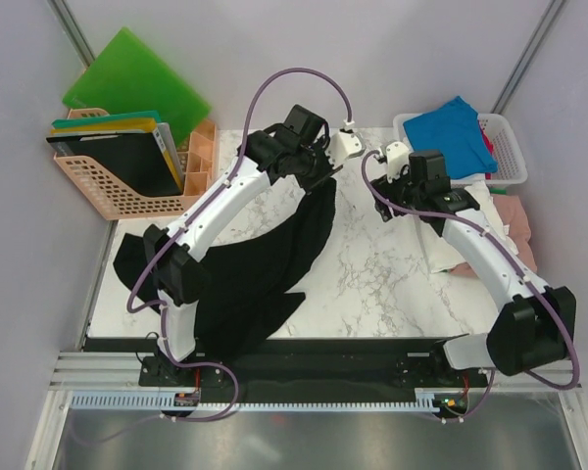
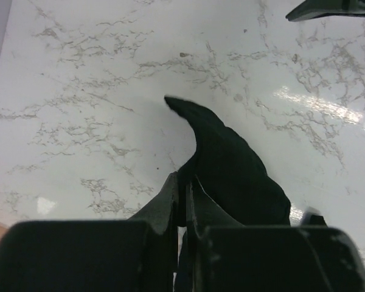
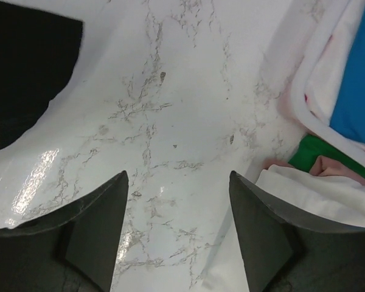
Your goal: Fold and stack the t-shirts
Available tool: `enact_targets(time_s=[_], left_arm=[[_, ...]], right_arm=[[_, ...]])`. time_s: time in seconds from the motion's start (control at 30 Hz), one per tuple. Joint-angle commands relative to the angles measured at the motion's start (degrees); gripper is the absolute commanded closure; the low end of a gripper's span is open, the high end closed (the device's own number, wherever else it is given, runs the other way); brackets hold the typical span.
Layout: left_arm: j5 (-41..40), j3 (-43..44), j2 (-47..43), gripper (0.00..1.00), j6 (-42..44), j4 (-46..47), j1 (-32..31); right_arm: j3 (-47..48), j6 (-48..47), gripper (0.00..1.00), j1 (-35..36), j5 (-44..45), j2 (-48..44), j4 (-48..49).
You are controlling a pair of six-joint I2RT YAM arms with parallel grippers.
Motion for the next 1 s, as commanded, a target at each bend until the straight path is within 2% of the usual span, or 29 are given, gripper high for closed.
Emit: enact_targets(time_s=[0.0, 0.07, 0.13, 0.2, 0.23, 0.27, 0.3, 0.37, 0.57, 0.73, 0.9, 0.97], left_arm=[[-4.4, -2.9, -0.7, 0.94, 4.7, 3.4, 0.0], [-6.6, -4.2, 0.2, 0.88, 6.5, 4.3, 0.0], [-6.7, -5.0, 1.6, 0.91, 7.0, 4.5, 0.0], [-6.7, -5.4, 2.9, 0.85, 7.9, 5.2, 0.0], [-7.7, -5.1, 4.7, 0.76, 8.1, 5.2, 0.0], [-8.5, -4.9, 5.5, 0.50, 8.4, 5.2, 0.0], [-9.1, -4.6, 6.1, 0.41, 9.0, 5.5, 0.1], [-9.6, -5.0, 7.2, 0.31, 10.0, 6.0, 0.6], [-6.1, -5.3, 6.3, 0.25, 9.0, 7.3, 5.9], [-1.1, -9.3, 1.4, 0.24, 6.5, 7.3, 13.2], [3.7, -22.9, -7.4, 0.23, 3.3, 10.9, 14.8], [5.2, -26.6, -10.4, 0.23, 2.6, 12.0, 14.6]], right_arm=[[-0.3, 2.1, 0.25, -0.4, -5.7, 2.6, 1.8], [0.9, 2.7, 0.22, -0.5, -6.6, 5.3, 1.7], [3.1, 3.0, 0.20, -0.4, -7.9, 8.6, 1.6], [4.6, 3.6, 0.20, -0.4, -9.3, 10.8, 1.5], [6.3, 3.7, 0.19, -0.4, -9.6, 12.7, 1.5], [7.2, 3.8, 0.19, -0.3, -9.8, 13.5, 1.4], [7.8, 4.0, 0.19, -0.4, -9.8, 14.0, 1.3], [9.6, 4.0, 0.19, -0.4, -9.4, 15.4, 1.0], [10.1, 2.0, 0.18, -0.5, -6.6, 17.5, -0.1], [11.3, 1.1, 0.18, -2.2, -7.7, 22.3, -0.2], [15.6, 3.4, 0.17, -2.8, -18.5, 31.1, -0.3], [18.7, 3.9, 0.17, -2.4, -18.8, 35.1, -0.4]])
